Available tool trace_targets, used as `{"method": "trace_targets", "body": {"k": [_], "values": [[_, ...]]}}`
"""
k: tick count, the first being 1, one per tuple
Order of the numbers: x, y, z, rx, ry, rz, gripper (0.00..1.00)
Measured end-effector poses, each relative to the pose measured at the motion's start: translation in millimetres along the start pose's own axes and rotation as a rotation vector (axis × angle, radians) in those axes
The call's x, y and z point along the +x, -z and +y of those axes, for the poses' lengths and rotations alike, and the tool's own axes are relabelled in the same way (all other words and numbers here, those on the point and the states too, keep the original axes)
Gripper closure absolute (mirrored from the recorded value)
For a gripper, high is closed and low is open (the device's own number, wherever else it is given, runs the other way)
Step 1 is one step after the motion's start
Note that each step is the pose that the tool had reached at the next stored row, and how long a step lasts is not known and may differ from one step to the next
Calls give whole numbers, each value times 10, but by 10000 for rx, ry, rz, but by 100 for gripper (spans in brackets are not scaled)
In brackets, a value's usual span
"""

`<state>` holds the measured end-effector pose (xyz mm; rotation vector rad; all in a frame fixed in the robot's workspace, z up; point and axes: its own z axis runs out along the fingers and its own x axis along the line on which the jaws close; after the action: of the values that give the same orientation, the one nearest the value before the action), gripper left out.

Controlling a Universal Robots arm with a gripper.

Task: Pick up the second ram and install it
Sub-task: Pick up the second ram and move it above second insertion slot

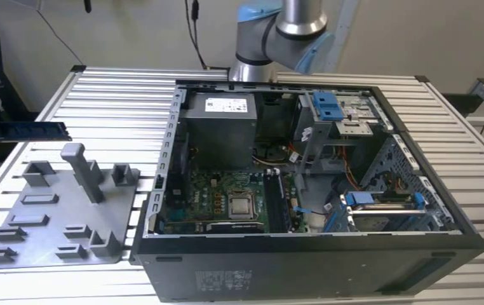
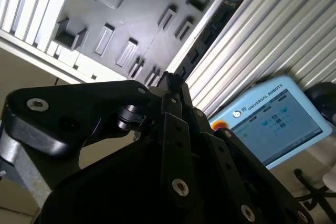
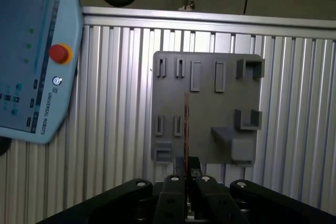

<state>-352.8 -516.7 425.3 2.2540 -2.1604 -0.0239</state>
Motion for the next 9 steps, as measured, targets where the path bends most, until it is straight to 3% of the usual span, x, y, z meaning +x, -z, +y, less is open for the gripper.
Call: {"method": "trace_targets", "body": {"k": [9], "values": [[9, 5, -210, -13, -1, -1, 86]]}}
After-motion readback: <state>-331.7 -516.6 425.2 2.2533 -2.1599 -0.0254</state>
